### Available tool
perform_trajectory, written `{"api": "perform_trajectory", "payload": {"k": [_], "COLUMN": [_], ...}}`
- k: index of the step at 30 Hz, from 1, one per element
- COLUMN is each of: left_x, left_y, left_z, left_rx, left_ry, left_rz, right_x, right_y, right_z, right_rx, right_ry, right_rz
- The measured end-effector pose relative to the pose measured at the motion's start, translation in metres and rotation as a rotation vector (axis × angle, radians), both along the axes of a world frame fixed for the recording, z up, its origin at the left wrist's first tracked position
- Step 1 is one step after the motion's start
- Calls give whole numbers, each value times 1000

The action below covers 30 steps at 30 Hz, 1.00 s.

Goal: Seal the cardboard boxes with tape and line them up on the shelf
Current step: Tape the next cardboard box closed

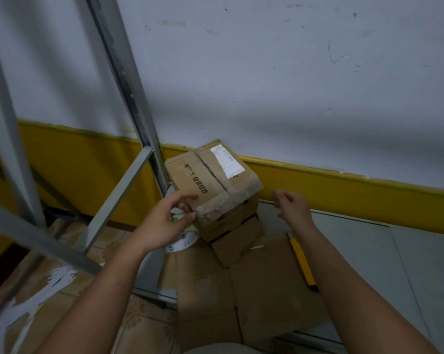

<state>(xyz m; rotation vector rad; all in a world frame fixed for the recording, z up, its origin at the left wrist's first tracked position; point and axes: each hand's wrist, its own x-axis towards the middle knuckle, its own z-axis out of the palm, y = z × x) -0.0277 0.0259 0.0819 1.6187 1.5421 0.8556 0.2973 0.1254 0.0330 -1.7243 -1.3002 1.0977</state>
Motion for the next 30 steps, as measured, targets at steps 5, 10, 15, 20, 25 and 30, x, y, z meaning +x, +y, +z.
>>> {"api": "perform_trajectory", "payload": {"k": [5,10,15,20,25,30], "left_x": [-5,-2,3,8,31,49], "left_y": [-2,-1,4,0,-6,-19], "left_z": [-5,-10,-7,-4,-22,-46], "left_rx": [35,29,-20,-176,-266,-245], "left_ry": [21,-16,-62,-159,-114,-237], "left_rz": [-22,-19,-89,-202,-231,-128], "right_x": [84,88,86,66,36,14], "right_y": [-54,-81,-88,-108,-139,-160], "right_z": [-85,-125,-112,-51,37,59], "right_rx": [-318,-413,-221,-14,246,168], "right_ry": [-498,-532,-438,-159,-114,-228], "right_rz": [-22,1,-18,-164,142,450]}}
